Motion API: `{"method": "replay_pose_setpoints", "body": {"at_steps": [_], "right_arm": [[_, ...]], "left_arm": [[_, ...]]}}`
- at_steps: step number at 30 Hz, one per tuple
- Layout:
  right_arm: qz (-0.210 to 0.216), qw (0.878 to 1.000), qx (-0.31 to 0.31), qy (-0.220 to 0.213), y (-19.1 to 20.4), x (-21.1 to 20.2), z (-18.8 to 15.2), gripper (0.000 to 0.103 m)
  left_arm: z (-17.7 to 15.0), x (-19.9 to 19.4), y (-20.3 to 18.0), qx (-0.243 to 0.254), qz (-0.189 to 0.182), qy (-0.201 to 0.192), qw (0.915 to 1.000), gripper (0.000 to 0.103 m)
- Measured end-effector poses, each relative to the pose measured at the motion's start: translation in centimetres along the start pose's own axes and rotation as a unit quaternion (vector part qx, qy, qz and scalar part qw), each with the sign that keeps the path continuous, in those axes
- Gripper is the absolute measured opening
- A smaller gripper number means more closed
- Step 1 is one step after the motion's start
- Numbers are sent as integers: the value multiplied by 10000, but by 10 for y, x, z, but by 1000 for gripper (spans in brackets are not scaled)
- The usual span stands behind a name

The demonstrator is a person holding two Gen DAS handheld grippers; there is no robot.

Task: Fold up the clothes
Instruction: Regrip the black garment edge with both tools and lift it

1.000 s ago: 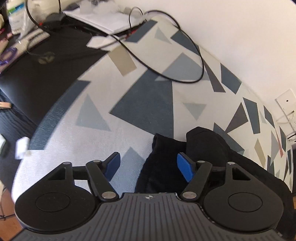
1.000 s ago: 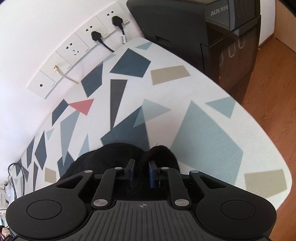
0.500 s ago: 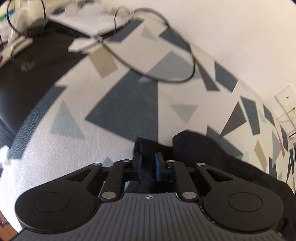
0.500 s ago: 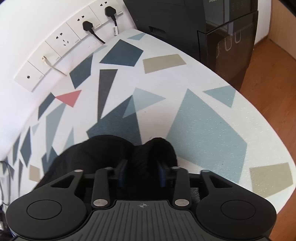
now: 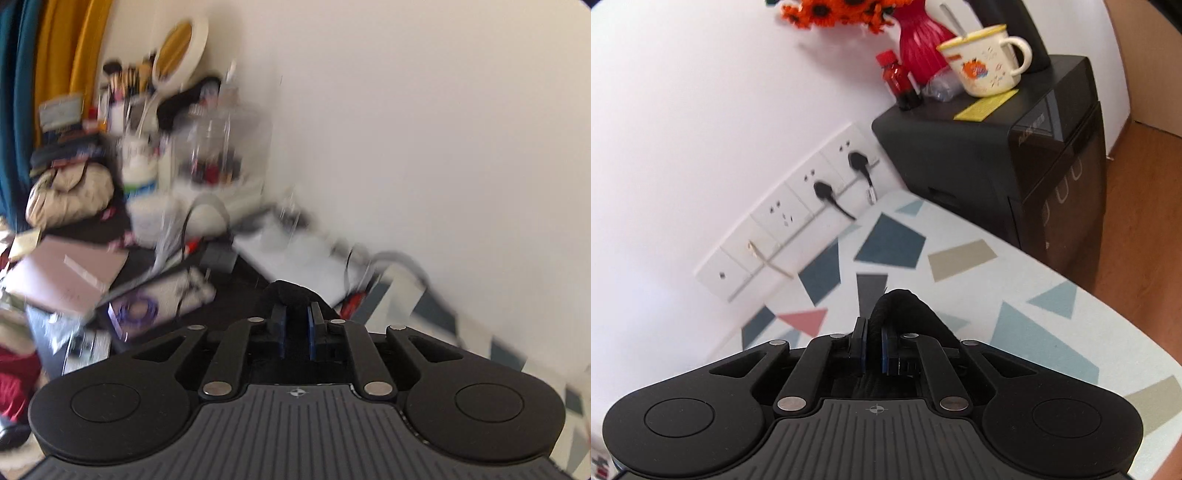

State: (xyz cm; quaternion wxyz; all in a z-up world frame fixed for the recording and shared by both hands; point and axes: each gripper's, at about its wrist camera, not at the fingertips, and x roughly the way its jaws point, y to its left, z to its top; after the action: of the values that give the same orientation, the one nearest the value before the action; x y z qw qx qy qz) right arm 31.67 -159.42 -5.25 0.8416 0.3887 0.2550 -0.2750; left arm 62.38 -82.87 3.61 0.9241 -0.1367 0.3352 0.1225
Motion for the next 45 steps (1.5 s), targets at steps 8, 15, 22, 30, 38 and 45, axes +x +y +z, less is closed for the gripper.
{"method": "replay_pose_setpoints", "body": {"at_steps": [8,15,22,30,38,45], "right_arm": [[-160,9994,224,218,-20,6,-19,6],[101,9997,217,89,-29,-9,-27,6],[321,9994,90,-1,-32,-23,-32,6],[370,9992,126,21,-42,-31,-39,6],[499,9973,29,536,-46,-28,-42,14],[557,9954,300,722,-59,-9,-37,31]], "left_arm": [[-62,23,-37,118,-335,1158,9926,51],[-100,43,-104,119,-1606,2362,9583,65],[-137,71,-153,-302,-1691,3246,9301,65],[-156,79,-185,-40,-1455,3335,9314,65],[-154,73,-166,-687,-1578,3008,9380,4],[-127,38,-169,-462,-1881,2275,9543,3]]}}
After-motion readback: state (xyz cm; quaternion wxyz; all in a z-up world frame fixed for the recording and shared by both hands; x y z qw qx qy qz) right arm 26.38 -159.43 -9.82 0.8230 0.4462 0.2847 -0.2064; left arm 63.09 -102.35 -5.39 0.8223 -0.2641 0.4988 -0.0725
